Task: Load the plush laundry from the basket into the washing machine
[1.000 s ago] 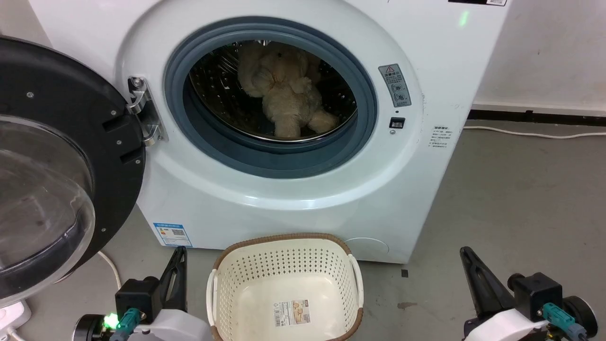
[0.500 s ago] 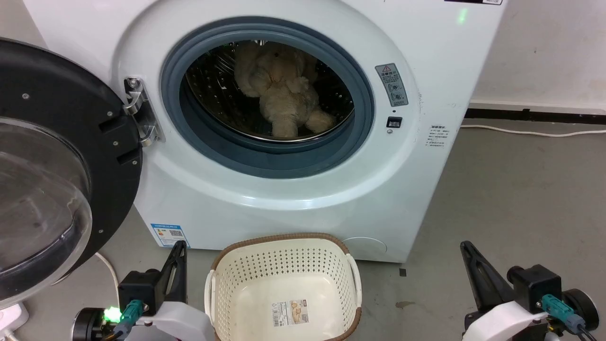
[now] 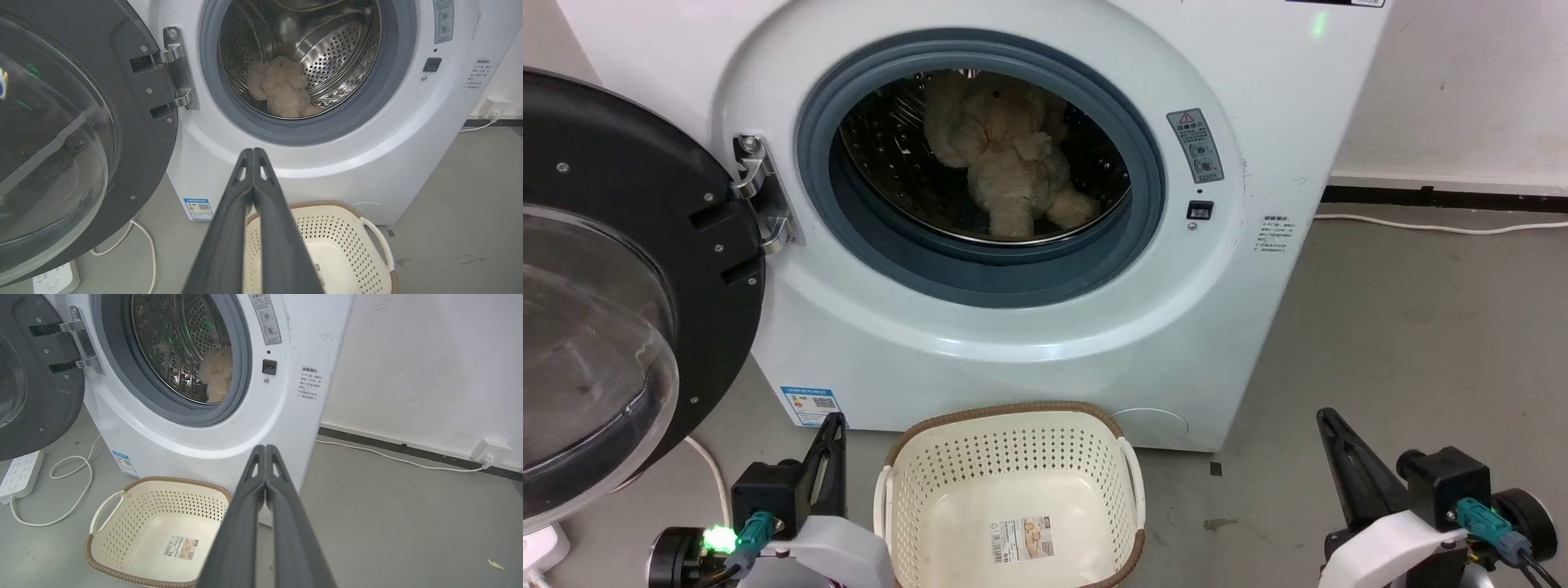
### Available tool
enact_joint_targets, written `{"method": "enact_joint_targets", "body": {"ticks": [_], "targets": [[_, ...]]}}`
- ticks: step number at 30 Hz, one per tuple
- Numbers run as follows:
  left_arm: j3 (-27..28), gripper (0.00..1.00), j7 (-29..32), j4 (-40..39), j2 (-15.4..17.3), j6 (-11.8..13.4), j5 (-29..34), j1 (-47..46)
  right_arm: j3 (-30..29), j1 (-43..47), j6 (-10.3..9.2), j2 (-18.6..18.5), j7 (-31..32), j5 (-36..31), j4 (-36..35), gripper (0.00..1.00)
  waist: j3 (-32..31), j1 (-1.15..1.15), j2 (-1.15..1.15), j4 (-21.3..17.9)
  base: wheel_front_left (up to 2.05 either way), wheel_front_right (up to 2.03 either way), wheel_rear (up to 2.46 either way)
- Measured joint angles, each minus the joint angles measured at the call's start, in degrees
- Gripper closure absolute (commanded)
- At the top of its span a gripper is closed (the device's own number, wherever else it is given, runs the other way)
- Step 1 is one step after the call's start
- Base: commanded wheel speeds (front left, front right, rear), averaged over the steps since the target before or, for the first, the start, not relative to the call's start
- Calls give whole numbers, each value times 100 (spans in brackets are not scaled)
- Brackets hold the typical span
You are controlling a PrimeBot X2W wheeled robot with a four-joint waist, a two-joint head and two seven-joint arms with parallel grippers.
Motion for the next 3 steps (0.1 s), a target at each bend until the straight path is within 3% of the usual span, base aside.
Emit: {"method": "enact_joint_targets", "body": {"ticks": [3], "targets": [[-1, 100, 0, 0, -2, 0, 3, 0, 0, 0, 0, 0, 0, 0, 0, 100, 0, 0, 0, 0, 0, 0, 0]]}}
